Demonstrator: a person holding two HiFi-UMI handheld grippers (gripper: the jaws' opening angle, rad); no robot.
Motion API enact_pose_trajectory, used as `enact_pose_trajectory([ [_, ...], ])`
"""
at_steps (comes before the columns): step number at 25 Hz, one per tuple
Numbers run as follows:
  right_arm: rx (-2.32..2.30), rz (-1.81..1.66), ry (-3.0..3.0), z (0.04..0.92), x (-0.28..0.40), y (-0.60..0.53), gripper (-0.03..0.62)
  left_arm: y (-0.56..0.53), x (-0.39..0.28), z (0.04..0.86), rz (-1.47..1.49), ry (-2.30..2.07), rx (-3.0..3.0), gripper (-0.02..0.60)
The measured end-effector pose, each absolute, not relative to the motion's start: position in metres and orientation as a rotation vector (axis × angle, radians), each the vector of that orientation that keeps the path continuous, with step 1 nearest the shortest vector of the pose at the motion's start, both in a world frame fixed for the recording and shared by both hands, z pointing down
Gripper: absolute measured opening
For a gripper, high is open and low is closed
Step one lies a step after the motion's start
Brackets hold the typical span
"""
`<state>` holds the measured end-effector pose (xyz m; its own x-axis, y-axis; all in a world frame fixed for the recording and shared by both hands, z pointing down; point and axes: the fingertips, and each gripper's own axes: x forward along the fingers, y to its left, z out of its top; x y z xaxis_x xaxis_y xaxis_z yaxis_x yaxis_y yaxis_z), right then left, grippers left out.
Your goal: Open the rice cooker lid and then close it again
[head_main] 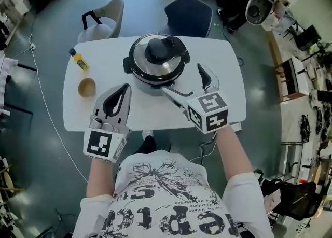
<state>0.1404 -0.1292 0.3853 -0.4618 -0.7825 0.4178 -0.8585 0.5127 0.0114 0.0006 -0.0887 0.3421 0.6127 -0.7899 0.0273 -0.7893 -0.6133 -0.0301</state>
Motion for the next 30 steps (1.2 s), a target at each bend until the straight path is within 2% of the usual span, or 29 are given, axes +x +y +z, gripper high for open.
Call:
enact_pose_trajectory([
  [4, 1.274, 0.301, -2.301, 0.398, 0.124, -0.186, 0.563, -0.135, -0.007, 0.332, 0.004, 1.382, -2.771, 0.014],
  [13, 1.004, 0.499, -2.079, 0.458, 0.087, -0.281, 0.557, -0.201, -0.03, 0.336, -0.03, 1.361, -2.773, 0.014],
  [25, 0.954, 0.637, -1.806, 0.485, 0.08, -0.316, 0.359, -0.235, -0.052, 0.344, 0.006, 1.344, -2.821, 0.014],
  [30, 0.911, 0.669, -1.792, 0.487, 0.075, -0.316, 0.339, -0.243, -0.059, 0.352, 0.006, 1.345, -2.836, 0.014],
])
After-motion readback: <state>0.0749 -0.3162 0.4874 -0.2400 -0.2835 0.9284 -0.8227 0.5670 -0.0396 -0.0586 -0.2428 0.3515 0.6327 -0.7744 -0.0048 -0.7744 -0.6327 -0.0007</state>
